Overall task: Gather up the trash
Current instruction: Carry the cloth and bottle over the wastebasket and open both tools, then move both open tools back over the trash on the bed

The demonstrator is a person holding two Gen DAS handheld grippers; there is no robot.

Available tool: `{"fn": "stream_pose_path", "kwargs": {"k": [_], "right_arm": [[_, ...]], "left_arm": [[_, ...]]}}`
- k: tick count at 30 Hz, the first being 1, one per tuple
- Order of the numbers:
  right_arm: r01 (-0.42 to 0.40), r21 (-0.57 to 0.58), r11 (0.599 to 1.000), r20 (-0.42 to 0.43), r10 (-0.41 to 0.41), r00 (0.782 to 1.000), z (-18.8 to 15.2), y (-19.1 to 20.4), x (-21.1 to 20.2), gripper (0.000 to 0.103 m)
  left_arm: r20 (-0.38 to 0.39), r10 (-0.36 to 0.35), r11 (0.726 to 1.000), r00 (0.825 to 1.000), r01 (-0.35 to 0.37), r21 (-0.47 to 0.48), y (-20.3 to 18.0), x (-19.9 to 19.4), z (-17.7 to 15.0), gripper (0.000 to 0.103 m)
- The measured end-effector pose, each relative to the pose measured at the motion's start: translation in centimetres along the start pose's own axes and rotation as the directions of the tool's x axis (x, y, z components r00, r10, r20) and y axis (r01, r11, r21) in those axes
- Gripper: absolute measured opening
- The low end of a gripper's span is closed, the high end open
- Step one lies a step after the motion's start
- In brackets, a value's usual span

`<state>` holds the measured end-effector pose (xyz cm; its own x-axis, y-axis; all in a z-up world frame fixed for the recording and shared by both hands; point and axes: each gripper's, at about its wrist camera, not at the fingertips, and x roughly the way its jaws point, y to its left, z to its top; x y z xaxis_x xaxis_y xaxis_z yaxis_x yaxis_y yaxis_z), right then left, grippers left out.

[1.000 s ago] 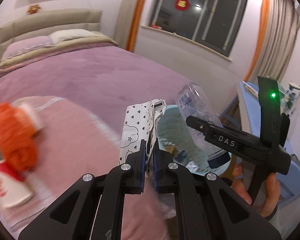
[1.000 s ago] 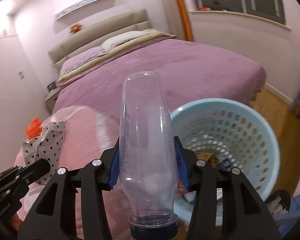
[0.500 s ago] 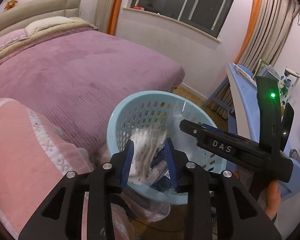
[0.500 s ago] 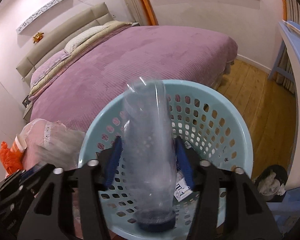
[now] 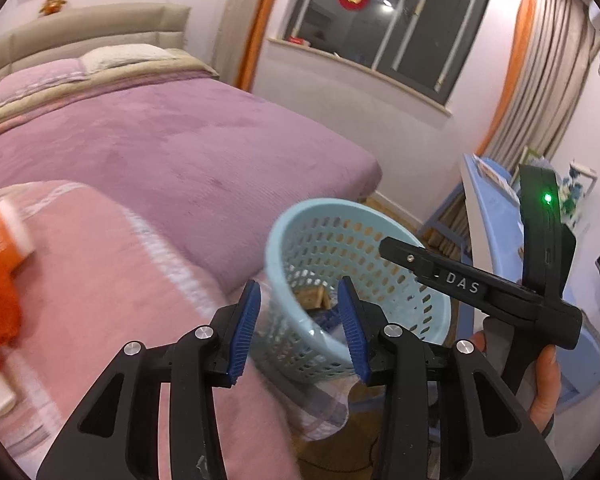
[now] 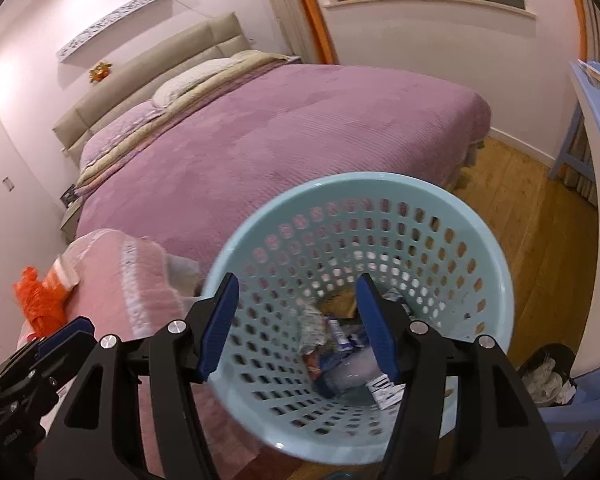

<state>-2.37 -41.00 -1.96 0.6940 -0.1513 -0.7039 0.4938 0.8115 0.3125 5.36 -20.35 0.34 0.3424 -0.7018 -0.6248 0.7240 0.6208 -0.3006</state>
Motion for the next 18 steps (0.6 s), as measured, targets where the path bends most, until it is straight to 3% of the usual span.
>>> {"fn": "stream_pose_path", "kwargs": {"k": [5, 10, 12, 14, 18], "right_arm": [[-0.053, -0.079, 0.995, 0.025, 0.055, 0.998, -0.7, 4.3, -1.3, 0.057], [-0.106, -0.183, 0.977, 0.049, 0.116, 0.992, -2.1, 9.5, -1.9, 0.057], [-0.137, -0.231, 0.963, 0.041, 0.151, 0.988, -2.9, 12.1, -1.6, 0.057], [-0.165, -0.271, 0.948, 0.020, 0.177, 0.984, -3.6, 14.0, -1.3, 0.057], [-0.198, -0.344, 0.918, -0.010, 0.207, 0.978, -5.2, 17.8, -0.5, 0.057]], "left_arm": [[0.060, 0.041, 0.998, 0.997, -0.038, -0.053, 2.7, -4.2, -1.0, 0.039], [0.115, 0.147, 0.985, 0.983, -0.135, -0.105, 6.0, -8.9, -2.3, 0.039], [0.129, 0.202, 0.973, 0.971, -0.185, -0.137, 7.8, -10.7, -2.8, 0.043], [0.139, 0.237, 0.963, 0.962, -0.213, -0.166, 9.3, -12.1, -3.4, 0.053], [0.130, 0.308, 0.935, 0.942, -0.275, -0.224, 13.1, -14.3, -4.5, 0.061]]}}
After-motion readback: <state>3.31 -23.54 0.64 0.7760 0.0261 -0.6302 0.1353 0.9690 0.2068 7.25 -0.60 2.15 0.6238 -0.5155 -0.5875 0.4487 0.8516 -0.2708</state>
